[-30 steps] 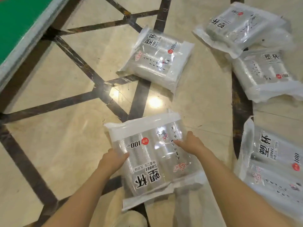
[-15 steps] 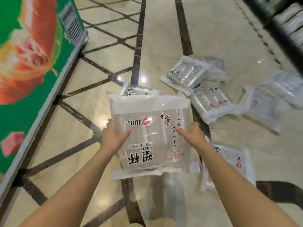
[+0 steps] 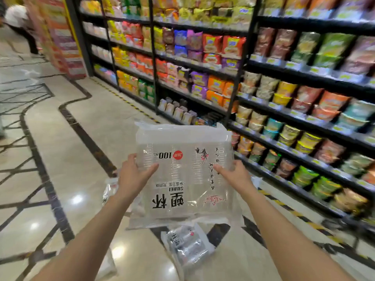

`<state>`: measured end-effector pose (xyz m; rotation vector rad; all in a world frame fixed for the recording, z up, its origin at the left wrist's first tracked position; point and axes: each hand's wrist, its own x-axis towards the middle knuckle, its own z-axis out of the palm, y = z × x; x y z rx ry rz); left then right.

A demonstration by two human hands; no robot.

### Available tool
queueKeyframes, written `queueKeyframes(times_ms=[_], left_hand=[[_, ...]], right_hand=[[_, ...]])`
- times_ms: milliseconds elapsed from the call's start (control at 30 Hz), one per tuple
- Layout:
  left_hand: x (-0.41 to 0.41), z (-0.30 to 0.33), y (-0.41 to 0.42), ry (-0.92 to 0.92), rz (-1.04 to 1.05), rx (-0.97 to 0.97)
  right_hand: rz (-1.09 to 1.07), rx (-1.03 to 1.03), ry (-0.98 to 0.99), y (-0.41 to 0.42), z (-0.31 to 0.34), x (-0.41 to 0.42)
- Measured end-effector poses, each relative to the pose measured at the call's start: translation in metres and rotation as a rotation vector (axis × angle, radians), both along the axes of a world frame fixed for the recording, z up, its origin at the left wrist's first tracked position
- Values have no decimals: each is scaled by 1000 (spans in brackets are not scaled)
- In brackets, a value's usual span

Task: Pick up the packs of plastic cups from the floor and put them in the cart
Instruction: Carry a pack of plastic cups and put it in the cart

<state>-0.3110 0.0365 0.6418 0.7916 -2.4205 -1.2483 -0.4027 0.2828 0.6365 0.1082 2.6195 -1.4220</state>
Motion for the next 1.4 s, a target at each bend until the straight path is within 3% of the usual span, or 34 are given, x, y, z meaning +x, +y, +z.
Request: queueKeyframes(times_ms=[167, 433, 700, 1200, 1300, 1400], left_hand=[[-85, 57, 161, 84, -346, -48], [-172, 90, 495, 162, -916, -26], [-235, 101, 762, 110, -1164, 0], [-443, 63, 1170, 169, -1598, -279], [-469, 34, 1239, 123, -1679, -365], [-487, -22, 1296, 58, -1768, -490]], right_hand=[[-378, -23, 54, 175, 61, 16], [-927, 22, 100, 466, 91, 64], [-1216, 3, 68, 685, 99, 54], [-1624, -357, -7, 961, 4, -119], [-1702, -521, -12, 1001, -32, -145], [-1738, -677, -145, 1030, -78, -160]])
